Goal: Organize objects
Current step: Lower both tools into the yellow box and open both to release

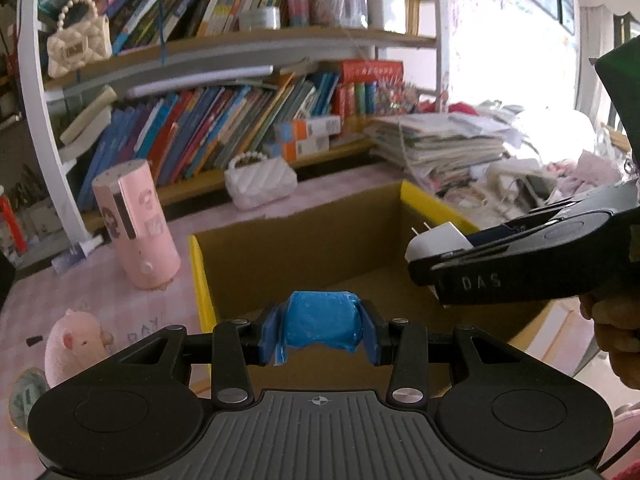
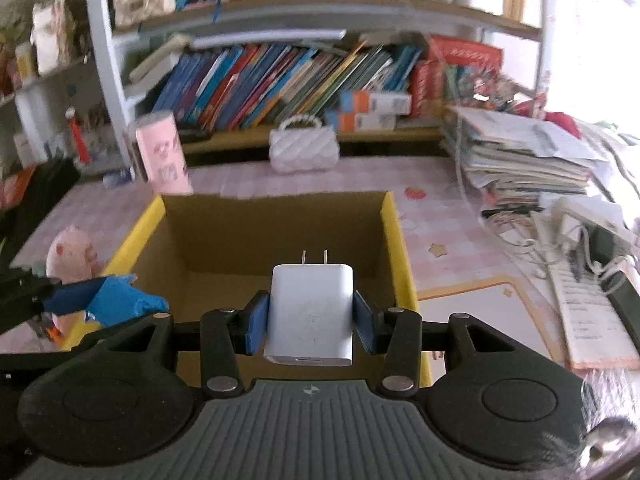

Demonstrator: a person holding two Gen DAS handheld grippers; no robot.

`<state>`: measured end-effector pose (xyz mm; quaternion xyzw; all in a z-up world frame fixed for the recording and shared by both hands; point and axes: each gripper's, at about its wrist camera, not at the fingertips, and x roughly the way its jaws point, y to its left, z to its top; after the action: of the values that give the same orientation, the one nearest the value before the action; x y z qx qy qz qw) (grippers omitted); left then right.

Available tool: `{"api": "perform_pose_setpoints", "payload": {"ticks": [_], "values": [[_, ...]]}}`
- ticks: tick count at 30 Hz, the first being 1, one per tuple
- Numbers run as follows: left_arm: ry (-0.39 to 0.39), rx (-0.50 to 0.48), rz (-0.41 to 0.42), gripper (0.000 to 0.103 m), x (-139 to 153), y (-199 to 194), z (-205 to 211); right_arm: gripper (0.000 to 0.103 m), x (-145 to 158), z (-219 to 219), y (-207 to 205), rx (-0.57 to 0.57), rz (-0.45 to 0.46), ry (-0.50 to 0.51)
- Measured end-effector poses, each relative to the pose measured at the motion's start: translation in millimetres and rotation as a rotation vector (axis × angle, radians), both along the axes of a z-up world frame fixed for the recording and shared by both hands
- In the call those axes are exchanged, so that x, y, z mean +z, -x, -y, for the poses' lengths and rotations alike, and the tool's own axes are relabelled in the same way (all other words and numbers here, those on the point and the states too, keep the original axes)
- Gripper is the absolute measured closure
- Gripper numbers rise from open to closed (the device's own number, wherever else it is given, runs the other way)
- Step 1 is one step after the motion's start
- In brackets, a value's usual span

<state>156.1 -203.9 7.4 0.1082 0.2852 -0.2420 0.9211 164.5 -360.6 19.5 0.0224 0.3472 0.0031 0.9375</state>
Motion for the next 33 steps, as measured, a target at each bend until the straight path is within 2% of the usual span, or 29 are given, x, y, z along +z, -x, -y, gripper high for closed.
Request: {"api": "perform_pose_setpoints", "payload": {"ticks": [6, 10, 15, 22, 30, 33], "values": [[-0.048, 0.012, -0.051, 0.062, -15.8, -17.5, 9.0, 0.06, -25.6, -0.1, -26.5, 0.084, -0.099, 0.041], [-0.064, 0.017, -0.077, 0.062, -23.1, -24.0, 14.1, 0.06, -31.9, -6.0, -37.1, 0.156, -0.122, 0.111], [-0.094, 0.017, -0.063, 0.062, -23.9, -26.8, 17.5, 0.06, -39.4, -11.4, -52.4, 0.22, -0.169, 0.155], [-0.145, 0.009, -0.045, 0.062, -26.8, -27.7, 23.1, 0.06, -44.6, -11.3, -65.0, 0.256, -0.271, 0.14], [-0.16, 0.008, -0.04, 0.061, -27.6, -26.7, 23.6, 0.06, -46.5, -14.1, -65.8, 0.262, -0.286, 0.155], [-0.15, 0.018, -0.031, 0.057, -25.1, -24.5, 21.8, 0.06, -45.5, -13.0, -64.0, 0.252, -0.273, 0.143]]}}
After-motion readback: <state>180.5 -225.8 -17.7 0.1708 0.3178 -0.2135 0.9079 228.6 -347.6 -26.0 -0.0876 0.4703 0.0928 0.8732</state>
